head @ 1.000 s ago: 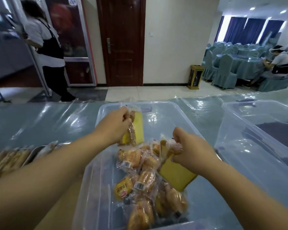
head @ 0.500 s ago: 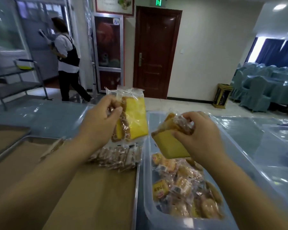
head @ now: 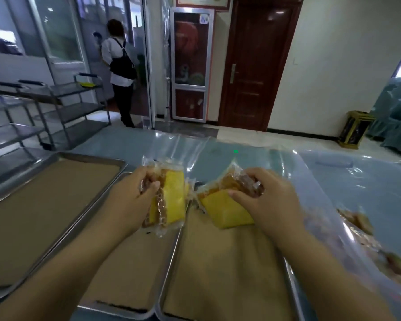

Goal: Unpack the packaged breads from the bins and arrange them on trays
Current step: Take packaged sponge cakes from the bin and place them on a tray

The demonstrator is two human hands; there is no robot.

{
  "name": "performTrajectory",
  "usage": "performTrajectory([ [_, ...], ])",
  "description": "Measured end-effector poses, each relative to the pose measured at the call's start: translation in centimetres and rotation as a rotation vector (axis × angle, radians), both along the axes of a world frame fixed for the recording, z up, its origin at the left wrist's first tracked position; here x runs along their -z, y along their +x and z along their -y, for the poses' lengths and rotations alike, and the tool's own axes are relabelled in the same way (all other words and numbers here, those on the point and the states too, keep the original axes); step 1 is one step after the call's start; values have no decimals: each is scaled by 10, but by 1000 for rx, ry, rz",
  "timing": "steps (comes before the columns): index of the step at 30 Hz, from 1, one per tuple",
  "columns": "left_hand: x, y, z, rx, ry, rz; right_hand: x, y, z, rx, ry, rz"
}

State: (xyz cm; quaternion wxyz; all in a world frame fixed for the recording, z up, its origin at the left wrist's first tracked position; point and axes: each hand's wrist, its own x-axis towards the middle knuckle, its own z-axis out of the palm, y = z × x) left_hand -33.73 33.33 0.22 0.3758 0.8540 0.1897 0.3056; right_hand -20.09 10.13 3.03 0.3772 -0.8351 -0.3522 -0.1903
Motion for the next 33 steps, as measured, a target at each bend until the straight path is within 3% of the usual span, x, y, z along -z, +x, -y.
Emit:
performTrajectory([
  [4, 32, -21, -33, -14, -12, -163, 36, -14, -43, -53, -198, -81],
  [11, 75, -20, -76, -103, -45, -335, 82, 3, -111, -94, -377, -235],
  [21, 107, 20, -138, -135, -211, -379, 126, 32, -219, -159, -210, -367],
  [25, 121, 34, -172, -103, -250, -360, 147, 19, -249, -216, -262, -483],
  [33, 141, 78, -260, 53, -184, -406, 172, 11, -320, -79, -63, -678],
])
